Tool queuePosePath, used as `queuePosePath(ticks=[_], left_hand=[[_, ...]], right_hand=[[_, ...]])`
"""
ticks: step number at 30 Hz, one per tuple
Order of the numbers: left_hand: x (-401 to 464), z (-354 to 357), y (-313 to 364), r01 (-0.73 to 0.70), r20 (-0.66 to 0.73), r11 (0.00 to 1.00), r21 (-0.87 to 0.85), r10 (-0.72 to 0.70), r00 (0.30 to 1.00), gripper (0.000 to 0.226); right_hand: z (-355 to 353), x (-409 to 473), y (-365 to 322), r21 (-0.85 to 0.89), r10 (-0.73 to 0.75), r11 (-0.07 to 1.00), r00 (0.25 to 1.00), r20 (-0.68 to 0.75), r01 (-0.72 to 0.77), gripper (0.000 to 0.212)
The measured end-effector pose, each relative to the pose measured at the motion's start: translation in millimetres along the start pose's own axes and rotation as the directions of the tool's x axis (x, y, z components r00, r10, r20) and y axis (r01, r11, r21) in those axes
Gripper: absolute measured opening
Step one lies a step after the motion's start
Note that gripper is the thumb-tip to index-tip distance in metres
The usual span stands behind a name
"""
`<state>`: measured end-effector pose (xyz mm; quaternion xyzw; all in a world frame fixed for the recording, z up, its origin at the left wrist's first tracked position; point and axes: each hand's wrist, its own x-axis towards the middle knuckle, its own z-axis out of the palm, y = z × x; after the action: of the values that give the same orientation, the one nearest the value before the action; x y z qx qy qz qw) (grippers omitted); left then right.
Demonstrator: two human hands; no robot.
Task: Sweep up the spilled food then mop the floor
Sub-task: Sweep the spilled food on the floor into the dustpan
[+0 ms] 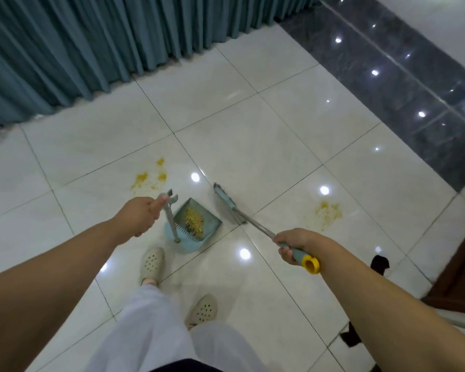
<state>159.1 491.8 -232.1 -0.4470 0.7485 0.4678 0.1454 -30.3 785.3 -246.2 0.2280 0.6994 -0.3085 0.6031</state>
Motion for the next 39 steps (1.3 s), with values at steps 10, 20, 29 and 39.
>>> queuePosePath(ticks=[10,20,29,39], left_hand=[[-20,1,-11,0.063,-0.04,0.988,-0.143,-0.07,0.997,0.057],[-9,-2,-27,0.116,-0.042,0.989,-0.09,-0.12,0.992,0.056],[7,-15,-45,0.09,-0.074,0.995,0.05,-0.086,0.994,0.06],[10,-16,-45,0.063,-0.06,0.998,0.031,-0.061,0.996,0.059]], right_hand=[[-47,9,-21,0.26,-0.07,0.96,0.99,-0.12,0.1,0.018],[-65,43,-61,0.442,-0.113,0.883,0.986,-0.124,0.157,0.018],[-2,74,-83,0.221,-0.028,0.974,0.996,-0.081,0.045,0.005],[66,50,-43,-0.213,0.082,0.973,0.996,-0.042,-0.089,0.015]])
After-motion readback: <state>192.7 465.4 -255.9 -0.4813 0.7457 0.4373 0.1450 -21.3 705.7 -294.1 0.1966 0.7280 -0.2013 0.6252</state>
